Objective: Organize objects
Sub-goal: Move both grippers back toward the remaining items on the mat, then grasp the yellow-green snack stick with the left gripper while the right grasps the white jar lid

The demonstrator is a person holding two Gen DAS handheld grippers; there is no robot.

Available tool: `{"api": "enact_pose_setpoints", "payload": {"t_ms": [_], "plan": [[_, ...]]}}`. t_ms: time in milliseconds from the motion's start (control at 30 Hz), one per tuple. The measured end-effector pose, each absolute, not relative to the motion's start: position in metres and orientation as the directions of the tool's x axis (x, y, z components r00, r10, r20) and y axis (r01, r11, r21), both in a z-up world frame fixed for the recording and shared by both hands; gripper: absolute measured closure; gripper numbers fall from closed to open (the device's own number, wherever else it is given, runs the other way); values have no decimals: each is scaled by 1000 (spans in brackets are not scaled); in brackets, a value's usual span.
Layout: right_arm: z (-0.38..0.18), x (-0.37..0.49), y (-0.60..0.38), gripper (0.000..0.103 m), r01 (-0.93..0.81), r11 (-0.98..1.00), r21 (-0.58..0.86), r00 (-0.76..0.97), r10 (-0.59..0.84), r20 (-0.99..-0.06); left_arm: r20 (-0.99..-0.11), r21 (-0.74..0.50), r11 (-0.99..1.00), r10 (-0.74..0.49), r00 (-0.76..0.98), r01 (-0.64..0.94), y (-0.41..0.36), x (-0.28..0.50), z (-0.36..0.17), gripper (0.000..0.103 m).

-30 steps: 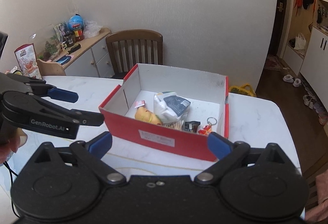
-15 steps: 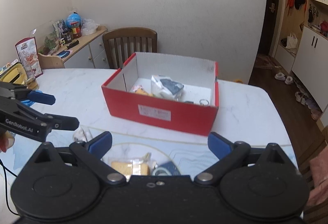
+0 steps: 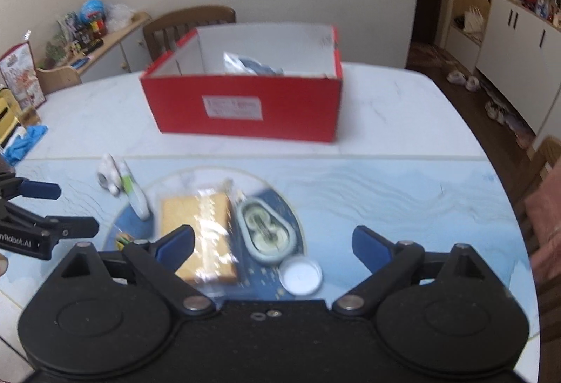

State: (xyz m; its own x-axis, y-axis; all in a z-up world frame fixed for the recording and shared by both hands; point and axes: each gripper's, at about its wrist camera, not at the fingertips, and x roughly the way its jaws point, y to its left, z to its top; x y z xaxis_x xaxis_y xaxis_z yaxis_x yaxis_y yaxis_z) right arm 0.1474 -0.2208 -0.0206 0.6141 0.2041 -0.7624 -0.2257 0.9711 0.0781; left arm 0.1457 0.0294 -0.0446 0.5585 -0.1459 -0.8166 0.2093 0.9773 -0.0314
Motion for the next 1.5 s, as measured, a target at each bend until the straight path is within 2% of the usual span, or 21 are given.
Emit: {"api": "enact_pose_setpoints", "payload": {"t_ms": [267,367,433,767,933,1100,1133,1233,1300,1367,1500], "plan": [[-53,147,-233,9,-200,978,53,575,161,-803,-828,35,962,-125,547,272,7,141,-70,1],[-61,149,-237,17,-192,980,48,561,150,-814,-826,54,960,-112,552,276,2,144,-76,1],[-67,151,-239,17,-186,982,44,551,141,-822,-827,62,961,-102,553,271,2,147,-81,1],[-88,162,-242,21,-176,983,48,514,134,-847,-831,58,965,-95,547,257,-2,157,-93,1],[-96,171,-243,31,-167,984,63,491,139,-860,-840,50,967,-95,534,251,-3,161,-98,1],[-97,173,-241,33,-177,983,56,493,138,-859,-838,31,968,-111,535,249,-2,163,-99,3],[-97,174,-240,35,-181,982,53,494,137,-859,-836,29,969,-112,537,247,-1,163,-99,4],[-96,174,-236,42,-197,980,37,498,133,-857,-832,11,968,-131,539,251,0,163,-96,17],[-96,173,-233,45,-207,978,28,501,130,-856,-828,10,966,-137,544,259,-1,161,-94,30],[-96,173,-231,48,-213,977,20,505,127,-854,-827,12,963,-142,544,270,-2,159,-93,34],[-95,172,-227,62,-223,975,13,511,128,-850,-822,25,958,-144,551,287,-3,154,-90,43]]}}
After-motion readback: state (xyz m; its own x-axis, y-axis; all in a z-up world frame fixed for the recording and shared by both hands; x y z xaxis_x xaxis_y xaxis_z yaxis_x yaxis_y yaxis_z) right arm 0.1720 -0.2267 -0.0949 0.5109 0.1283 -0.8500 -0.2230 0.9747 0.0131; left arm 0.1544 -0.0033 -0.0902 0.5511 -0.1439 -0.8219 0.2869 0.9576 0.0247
